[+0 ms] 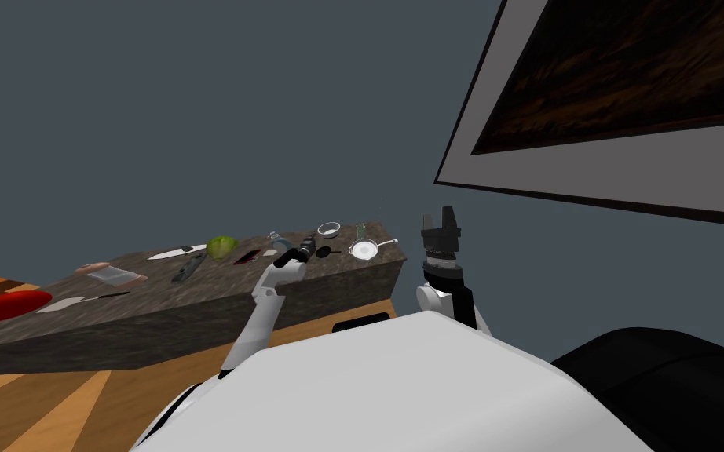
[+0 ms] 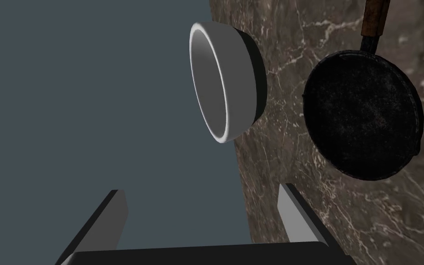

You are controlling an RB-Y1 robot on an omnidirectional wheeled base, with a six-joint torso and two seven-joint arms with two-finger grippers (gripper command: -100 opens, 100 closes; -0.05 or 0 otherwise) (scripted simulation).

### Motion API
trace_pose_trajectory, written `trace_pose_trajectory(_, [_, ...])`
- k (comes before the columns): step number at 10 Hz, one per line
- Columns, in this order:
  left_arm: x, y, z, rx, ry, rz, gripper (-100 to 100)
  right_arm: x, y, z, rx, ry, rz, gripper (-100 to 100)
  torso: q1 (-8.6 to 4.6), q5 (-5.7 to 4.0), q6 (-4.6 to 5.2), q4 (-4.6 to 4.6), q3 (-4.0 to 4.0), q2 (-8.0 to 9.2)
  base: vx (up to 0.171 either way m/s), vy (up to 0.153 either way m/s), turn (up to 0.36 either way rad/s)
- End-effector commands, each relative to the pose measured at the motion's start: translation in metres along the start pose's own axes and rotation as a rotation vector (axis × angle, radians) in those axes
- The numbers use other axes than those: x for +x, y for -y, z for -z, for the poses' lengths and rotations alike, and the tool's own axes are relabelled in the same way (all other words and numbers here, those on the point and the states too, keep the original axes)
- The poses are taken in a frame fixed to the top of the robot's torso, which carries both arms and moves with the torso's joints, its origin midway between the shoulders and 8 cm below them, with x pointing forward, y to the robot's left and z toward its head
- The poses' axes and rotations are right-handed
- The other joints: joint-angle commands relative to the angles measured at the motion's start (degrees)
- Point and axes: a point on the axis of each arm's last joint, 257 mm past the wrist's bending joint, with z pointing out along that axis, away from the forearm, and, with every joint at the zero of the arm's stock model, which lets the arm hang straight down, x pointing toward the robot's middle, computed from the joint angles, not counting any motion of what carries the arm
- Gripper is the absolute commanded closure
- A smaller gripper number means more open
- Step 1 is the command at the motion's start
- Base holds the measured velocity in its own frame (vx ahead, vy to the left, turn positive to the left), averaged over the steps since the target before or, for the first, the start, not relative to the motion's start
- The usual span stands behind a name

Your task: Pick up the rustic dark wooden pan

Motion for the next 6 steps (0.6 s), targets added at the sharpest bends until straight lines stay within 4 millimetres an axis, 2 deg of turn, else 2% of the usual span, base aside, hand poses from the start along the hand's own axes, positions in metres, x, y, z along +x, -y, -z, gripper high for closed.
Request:
trace_pose_trajectory(1, [0.002, -0.009, -0.001, -0.037, -0.003, 0.002, -100, 0.0, 0.0, 0.0, 0.0, 0.0, 0.0, 0, 0.0, 0.0, 0.0, 0.0, 0.0, 0.0, 0.0, -0.005, 0.001])
trace_pose_trajectory(2, [0.006, -0.015, -0.011, -0.079, -0.015, 0.01, -100, 0.0, 0.0, 0.0, 0.0, 0.0, 0.0, 0, 0.01, 0.0, 0.0, 0.0, 0.0, 0.01, 0.0, -0.009, 0.016])
trace_pose_trajectory(4, [0.006, -0.025, -0.01, -0.118, -0.017, 0.01, -100, 0.0, 0.0, 0.0, 0.0, 0.0, 0.0, 0, 0.0, 0.0, 0.0, 0.0, 0.0, 0.0, 0.0, -0.008, 0.002])
trace_pose_trajectory(5, [0.01, -0.03, -0.018, -0.161, -0.029, 0.017, -100, 0.0, 0.0, 0.0, 0.0, 0.0, 0.0, 0, 0.01, 0.0, 0.0, 0.0, 0.0, 0.01, 0.0, -0.012, 0.013])
trace_pose_trajectory(6, [0.01, -0.038, -0.017, -0.191, -0.03, 0.017, -100, 0.0, 0.0, 0.0, 0.0, 0.0, 0.0, 0, -0.01, 0.0, 0.01, 0.0, 0.0, 0.0, 0.001, -0.012, 0.005])
